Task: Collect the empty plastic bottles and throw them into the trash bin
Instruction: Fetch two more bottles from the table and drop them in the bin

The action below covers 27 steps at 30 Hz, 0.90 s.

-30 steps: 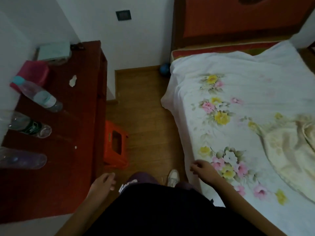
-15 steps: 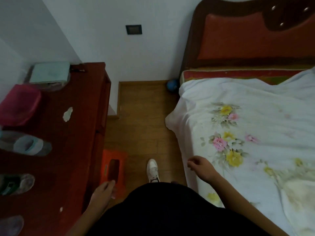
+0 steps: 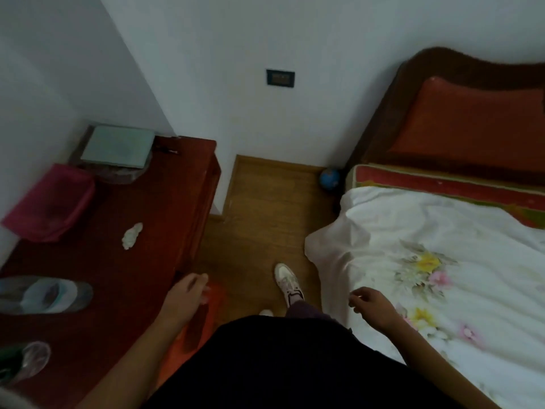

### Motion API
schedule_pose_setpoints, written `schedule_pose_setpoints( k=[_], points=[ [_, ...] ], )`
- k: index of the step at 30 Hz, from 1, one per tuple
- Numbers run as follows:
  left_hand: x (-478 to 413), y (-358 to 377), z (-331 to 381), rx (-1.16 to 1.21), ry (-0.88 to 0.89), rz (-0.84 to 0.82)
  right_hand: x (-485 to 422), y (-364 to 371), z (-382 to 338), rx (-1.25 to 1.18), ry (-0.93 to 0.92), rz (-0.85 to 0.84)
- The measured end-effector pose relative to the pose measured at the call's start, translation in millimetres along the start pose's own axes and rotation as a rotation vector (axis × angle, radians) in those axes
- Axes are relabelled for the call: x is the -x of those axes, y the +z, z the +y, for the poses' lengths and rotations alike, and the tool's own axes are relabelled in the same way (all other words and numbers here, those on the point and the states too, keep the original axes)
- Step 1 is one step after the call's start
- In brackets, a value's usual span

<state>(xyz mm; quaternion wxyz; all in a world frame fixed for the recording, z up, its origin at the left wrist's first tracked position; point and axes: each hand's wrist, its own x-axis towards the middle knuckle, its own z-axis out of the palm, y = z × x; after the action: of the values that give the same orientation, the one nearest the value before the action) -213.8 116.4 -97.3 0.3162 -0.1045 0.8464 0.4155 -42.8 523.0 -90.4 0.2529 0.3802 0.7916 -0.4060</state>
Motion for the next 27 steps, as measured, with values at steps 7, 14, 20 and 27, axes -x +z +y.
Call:
schedule_pose_setpoints(
  k=[7, 14, 20, 27],
  points=[
    [20, -3, -12, 0.127, -0.226, 0.245, -90, -5, -148, 0.294, -0.315, -0.240],
    [71, 11, -31, 0.396, -0.373, 0.541, -110, 34, -308, 0.490, -0.659, -0.476],
    [128, 23, -50, 0.544, -0.471, 0.793, -79, 95, -391, 0.636, -0.875, -0.629],
    [163, -17, -61, 0.557, -0.527, 0.989, -25, 163, -438, 0.621, -1.064, -0.705]
  ],
)
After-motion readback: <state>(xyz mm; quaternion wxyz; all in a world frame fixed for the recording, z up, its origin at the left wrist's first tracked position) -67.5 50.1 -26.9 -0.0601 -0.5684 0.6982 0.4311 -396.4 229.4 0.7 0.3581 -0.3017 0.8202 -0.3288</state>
